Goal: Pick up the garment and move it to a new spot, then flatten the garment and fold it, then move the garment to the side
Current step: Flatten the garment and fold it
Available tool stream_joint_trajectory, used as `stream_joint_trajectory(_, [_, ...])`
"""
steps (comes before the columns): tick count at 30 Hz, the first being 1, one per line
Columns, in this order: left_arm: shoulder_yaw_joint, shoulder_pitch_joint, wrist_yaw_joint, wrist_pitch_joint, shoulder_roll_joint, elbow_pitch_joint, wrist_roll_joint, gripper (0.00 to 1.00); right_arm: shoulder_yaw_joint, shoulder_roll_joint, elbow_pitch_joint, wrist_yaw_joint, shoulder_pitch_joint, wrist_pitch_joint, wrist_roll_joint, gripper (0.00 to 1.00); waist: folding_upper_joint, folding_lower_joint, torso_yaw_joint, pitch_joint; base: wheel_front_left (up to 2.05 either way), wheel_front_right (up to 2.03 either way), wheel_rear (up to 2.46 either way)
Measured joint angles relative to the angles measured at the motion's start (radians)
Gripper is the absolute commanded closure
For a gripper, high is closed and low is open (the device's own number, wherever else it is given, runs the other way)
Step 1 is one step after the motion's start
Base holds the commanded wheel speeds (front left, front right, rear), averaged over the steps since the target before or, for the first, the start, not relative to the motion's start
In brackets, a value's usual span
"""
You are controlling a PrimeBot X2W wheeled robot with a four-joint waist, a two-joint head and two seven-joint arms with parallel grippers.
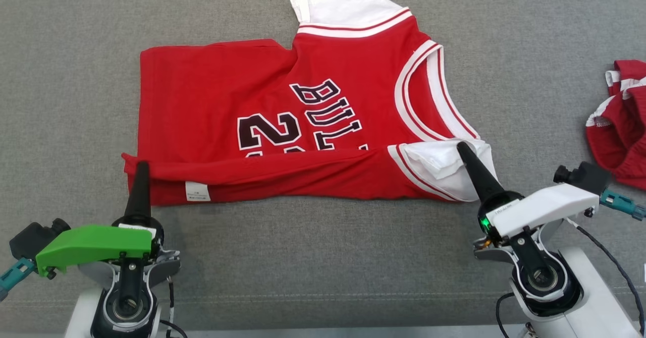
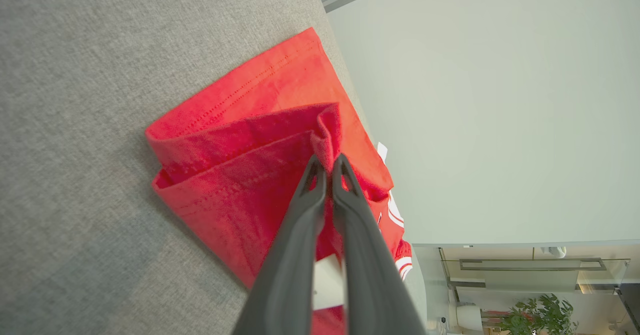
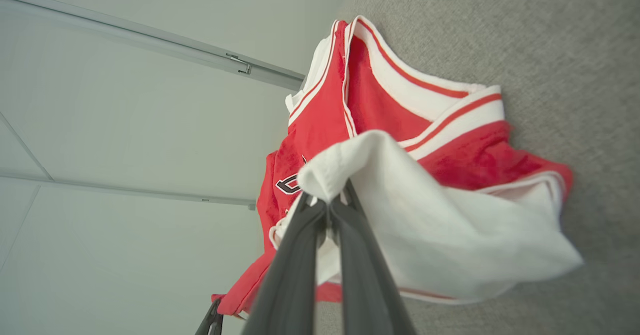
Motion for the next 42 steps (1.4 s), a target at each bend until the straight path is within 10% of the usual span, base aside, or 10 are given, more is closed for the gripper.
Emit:
stream_joint_trajectory(21, [-0.011,-0.101,0.021,0.037,0.016,0.118,0.020,0.70,0.011,-0.007,0.134,-0.009,-0.137,0.063,-0.022,1.00,0.0000,0.0000,-0.006,0.029,0.00,0.00,0.00])
stream_joint_trajectory(25, [-0.011,-0.107,0.021,0.045,0.015,0.140,0.024,0.58,0.016,-0.004,0.149,-0.009,-0.160,0.065,-0.029,0.44,0.0000,0.0000,-0.013,0.033,0.00,0.00,0.00])
stream_joint_trajectory(26, [-0.010,-0.109,0.022,0.045,0.015,0.147,0.024,0.58,0.017,-0.003,0.151,-0.009,-0.166,0.067,-0.030,0.44,0.0000,0.0000,-0.015,0.034,0.00,0.00,0.00])
stream_joint_trajectory(27, [-0.010,-0.110,0.022,0.045,0.015,0.151,0.024,0.55,0.018,-0.002,0.154,-0.009,-0.172,0.067,-0.032,0.00,0.0000,0.0000,-0.016,0.034,0.00,0.00,0.00])
stream_joint_trajectory(37, [0.034,-0.120,0.022,0.010,-0.011,0.181,0.014,0.22,0.018,0.002,0.157,-0.001,-0.199,0.058,-0.043,0.00,0.0000,0.0000,-0.023,0.018,0.00,0.00,0.00])
stream_joint_trajectory(42, [0.074,-0.083,0.020,-0.028,-0.035,0.118,-0.044,0.21,-0.002,0.016,0.117,0.024,-0.137,0.026,-0.015,0.00,0.0000,0.0000,-0.026,0.000,0.00,0.00,0.00])
